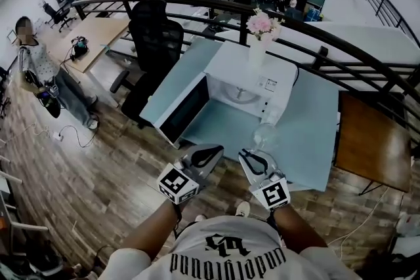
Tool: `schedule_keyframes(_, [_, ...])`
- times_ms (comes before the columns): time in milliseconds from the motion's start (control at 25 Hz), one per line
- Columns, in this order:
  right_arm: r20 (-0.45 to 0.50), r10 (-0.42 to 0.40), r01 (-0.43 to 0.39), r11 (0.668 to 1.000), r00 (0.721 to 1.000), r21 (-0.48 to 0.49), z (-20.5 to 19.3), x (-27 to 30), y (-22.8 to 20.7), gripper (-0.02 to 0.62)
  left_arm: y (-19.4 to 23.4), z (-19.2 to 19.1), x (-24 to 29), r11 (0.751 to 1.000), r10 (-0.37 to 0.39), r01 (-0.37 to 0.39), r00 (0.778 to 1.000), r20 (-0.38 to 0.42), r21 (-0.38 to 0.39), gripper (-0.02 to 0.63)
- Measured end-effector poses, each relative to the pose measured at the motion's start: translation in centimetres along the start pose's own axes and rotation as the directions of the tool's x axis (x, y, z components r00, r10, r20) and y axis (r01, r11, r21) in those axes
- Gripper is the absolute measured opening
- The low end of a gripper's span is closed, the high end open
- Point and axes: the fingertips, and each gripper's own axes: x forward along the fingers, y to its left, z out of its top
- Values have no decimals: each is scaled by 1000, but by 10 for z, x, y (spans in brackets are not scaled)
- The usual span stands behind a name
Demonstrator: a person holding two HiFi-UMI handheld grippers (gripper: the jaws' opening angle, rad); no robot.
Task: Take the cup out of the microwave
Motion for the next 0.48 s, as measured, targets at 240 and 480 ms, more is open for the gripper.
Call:
schedule_keyframes(240, [-16, -57, 57, 998, 998, 26, 18, 12, 56, 41, -3, 3, -59, 999, -50, 50, 999, 2, 10, 51])
schedule_keyframes(480, [1, -105, 105, 994, 994, 29, 35, 12, 102, 41, -13, 2, -108, 995, -101, 101, 995, -7, 21, 51])
